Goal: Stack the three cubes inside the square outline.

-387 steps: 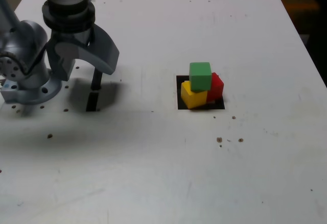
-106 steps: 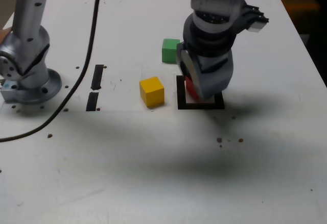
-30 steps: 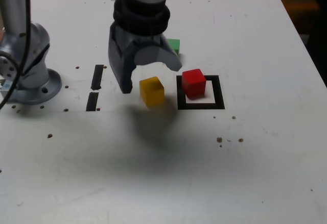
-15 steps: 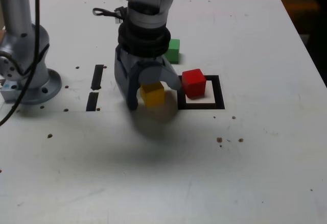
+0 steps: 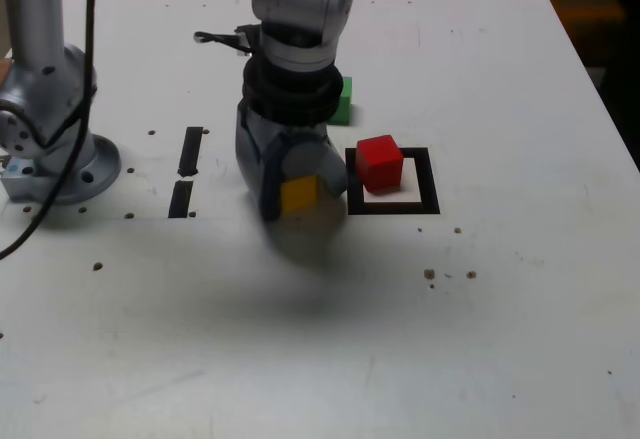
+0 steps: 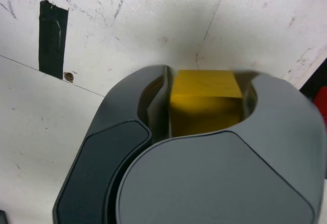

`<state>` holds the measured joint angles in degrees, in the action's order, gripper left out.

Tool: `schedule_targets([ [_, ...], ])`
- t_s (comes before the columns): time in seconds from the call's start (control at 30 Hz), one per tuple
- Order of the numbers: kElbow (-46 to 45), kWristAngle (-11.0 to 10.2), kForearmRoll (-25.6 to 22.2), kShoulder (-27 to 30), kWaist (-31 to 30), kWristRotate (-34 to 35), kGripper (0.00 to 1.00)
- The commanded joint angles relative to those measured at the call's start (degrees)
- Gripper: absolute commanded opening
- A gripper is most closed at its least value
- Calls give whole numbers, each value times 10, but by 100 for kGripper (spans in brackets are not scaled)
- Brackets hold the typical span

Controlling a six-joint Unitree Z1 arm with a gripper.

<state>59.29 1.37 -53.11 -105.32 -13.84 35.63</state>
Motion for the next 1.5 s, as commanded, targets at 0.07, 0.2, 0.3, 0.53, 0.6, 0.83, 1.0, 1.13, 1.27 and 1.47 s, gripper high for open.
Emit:
schedule_targets([
  [0.07, 8, -13, -3, -3, 1, -7, 41],
  [0.2, 16, -24, -8, -1, 1, -25, 40],
  [0.3, 24, -31, -19, 7, 2, -42, 37],
  [0.53, 73, -73, -82, 64, 11, -98, 31],
  [0.6, 101, -82, -112, 75, 12, -115, 29],
  [0.83, 193, -88, -170, 61, 13, -175, 24],
  [1.0, 223, -81, -174, 30, 16, -194, 24],
  [1.13, 248, -63, -181, -10, 23, -209, 25],
  [1.27, 266, -49, -187, -44, 25, -209, 25],
  [1.47, 285, -50, -193, -68, 27, -208, 25],
])
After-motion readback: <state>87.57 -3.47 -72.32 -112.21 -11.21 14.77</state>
